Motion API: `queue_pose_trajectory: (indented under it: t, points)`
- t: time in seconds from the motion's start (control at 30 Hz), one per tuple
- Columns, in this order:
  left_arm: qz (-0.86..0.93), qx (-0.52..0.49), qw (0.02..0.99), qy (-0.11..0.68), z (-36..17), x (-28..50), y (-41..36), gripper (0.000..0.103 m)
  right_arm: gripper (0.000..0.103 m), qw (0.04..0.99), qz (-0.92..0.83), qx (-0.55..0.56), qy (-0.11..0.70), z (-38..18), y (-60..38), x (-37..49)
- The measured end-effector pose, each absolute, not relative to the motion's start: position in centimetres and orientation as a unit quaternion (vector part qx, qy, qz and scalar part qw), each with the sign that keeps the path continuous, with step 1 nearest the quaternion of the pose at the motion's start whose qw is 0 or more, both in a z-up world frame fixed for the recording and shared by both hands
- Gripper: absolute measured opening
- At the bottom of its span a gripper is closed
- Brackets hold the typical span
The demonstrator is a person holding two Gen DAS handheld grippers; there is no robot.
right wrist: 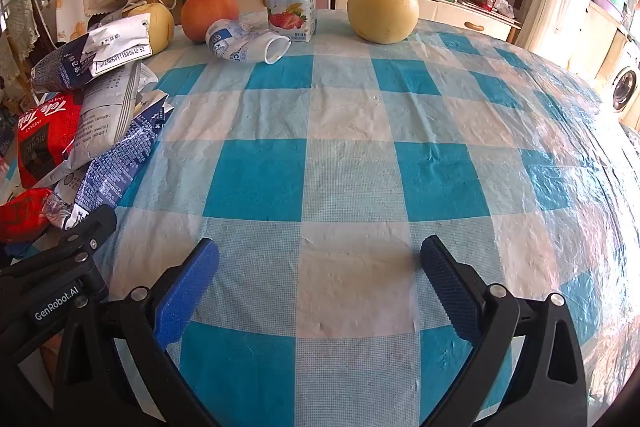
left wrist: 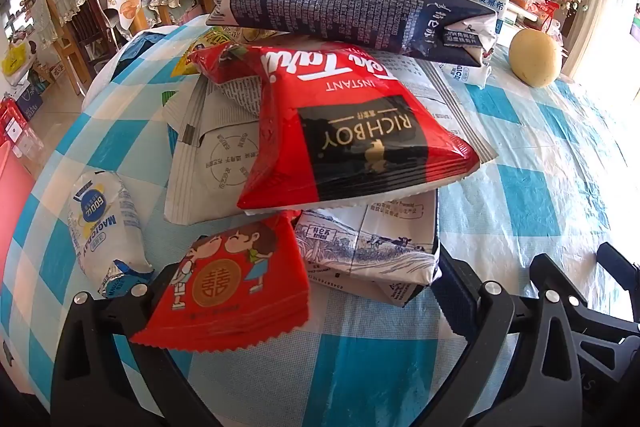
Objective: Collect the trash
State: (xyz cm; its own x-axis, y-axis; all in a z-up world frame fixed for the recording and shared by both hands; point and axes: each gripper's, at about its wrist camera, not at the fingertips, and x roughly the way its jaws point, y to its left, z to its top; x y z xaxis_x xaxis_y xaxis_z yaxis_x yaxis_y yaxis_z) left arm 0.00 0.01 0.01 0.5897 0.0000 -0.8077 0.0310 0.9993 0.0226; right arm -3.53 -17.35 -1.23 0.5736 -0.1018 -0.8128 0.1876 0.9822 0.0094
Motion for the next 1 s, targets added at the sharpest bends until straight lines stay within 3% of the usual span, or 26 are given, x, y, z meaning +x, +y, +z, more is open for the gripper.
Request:
queue_pose_trajectory:
  t: [0.53, 1.0]
  points:
    - [-0.048, 0.020, 0.891, 0.451, 0.8, -2.9, -0.2, 0.099, 0.099, 0.887, -0.126, 0.039, 0.443, -0.2, -17.2, -5.9]
    - [-0.066, -0.013, 0.948, 0.311, 11.7, -12.9, 5.7, 0.099, 0.099, 0.944, -0.139, 0.042, 0.297, 10.5, -13.7, -15.9]
